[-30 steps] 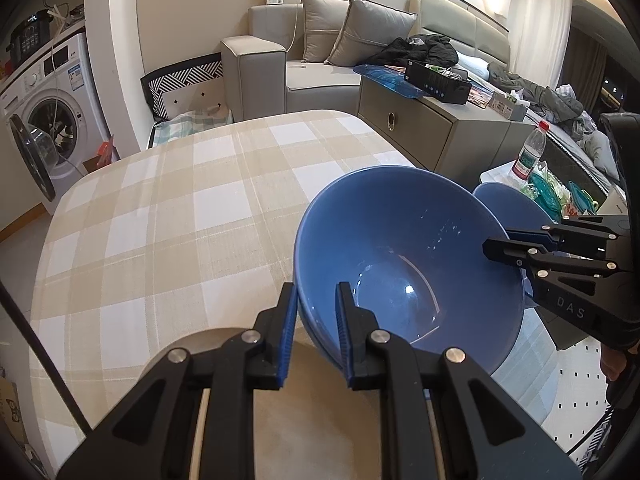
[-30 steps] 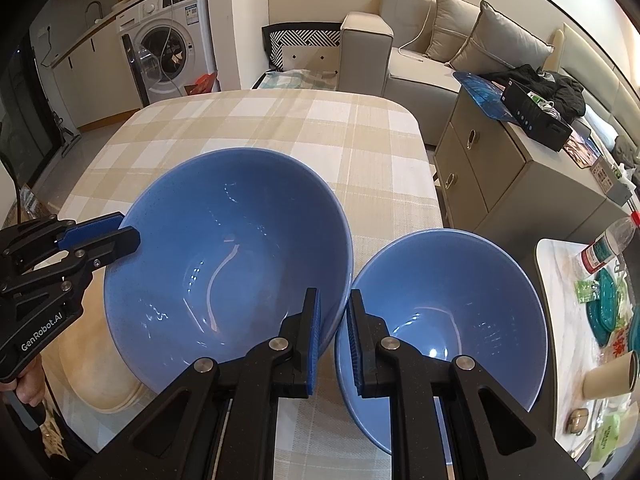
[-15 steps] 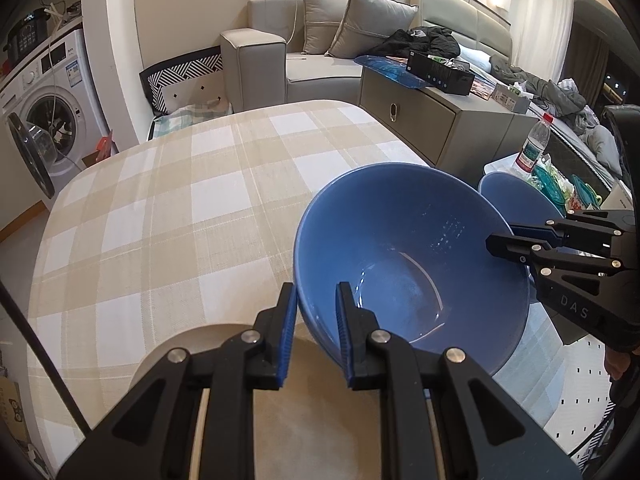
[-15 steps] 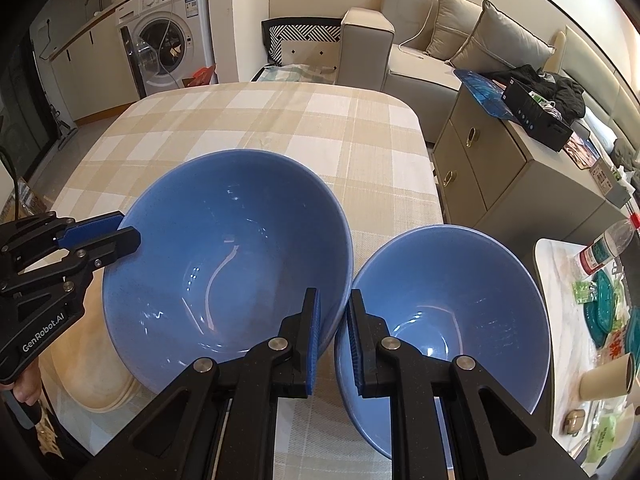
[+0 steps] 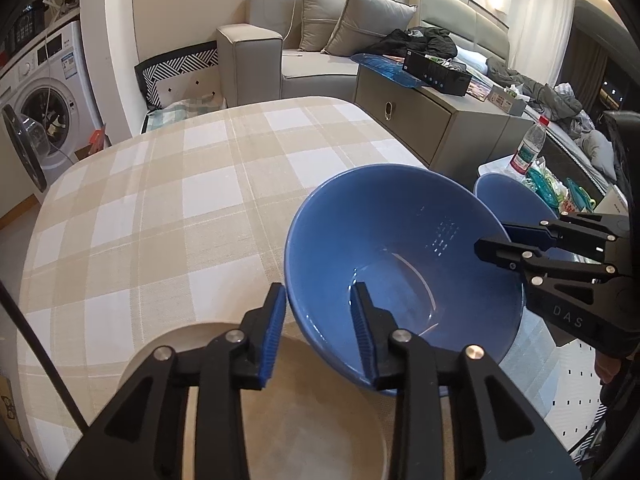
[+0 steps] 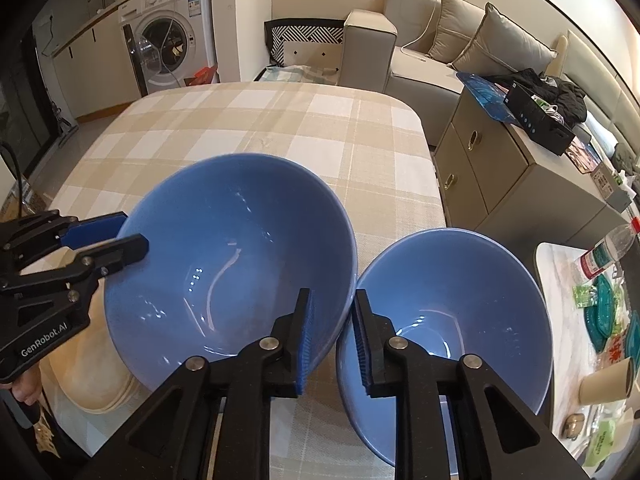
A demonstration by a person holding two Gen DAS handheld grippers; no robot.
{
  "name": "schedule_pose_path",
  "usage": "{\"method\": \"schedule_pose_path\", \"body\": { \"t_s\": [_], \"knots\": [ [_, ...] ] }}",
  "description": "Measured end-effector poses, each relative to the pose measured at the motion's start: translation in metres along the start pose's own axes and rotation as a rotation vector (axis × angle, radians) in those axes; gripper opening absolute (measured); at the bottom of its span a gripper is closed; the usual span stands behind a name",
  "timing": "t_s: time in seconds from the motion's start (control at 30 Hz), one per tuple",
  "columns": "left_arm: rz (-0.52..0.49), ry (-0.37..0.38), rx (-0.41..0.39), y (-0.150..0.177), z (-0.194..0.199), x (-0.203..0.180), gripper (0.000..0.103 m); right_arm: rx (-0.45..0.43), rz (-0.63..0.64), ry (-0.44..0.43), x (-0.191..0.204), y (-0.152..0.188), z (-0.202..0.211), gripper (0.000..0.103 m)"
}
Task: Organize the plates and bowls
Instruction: 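Open the left gripper off the bowl rim while the right gripper opens too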
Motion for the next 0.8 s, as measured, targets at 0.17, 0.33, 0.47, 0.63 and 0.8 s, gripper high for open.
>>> {"method": "schedule_pose_path", "body": {
  "t_s": [0.17,0.33,0.47,0.63,0.8],
  "knots": [
    [0.0,-0.009,-0.022,-0.005,0.006,0.002,0.05,-0.023,-0.006,-0.013,-0.003,-0.001,0.004,0.03],
    [0.007,-0.034,-0.031,-0.008,0.009,0.009,0.053,-0.057,-0.033,-0.023,-0.01,-0.002,0.014,0.048],
    [-0.003,-0.049,-0.046,-0.01,0.012,0.01,0.063,-0.09,-0.085,-0.03,-0.022,-0.003,0.023,0.072],
    [-0.006,-0.043,-0.088,-0.018,0.021,0.006,0.083,-0.117,-0.147,-0.065,-0.035,-0.002,0.035,0.085],
    [-0.02,-0.028,-0.115,-0.026,0.025,-0.002,0.098,-0.126,-0.182,-0.044,-0.051,0.004,0.042,0.091]
  ]
}}
Point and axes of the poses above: each gripper's, at about its wrist camera, not at the fingertips, and z roughly against the way its jaws point, x to its left, y to its underside, the point moved 5 cm from there along -z, roughly the way its jaws point, and after that the axes turned 8 degrees about -x, right-handed, at the moved point
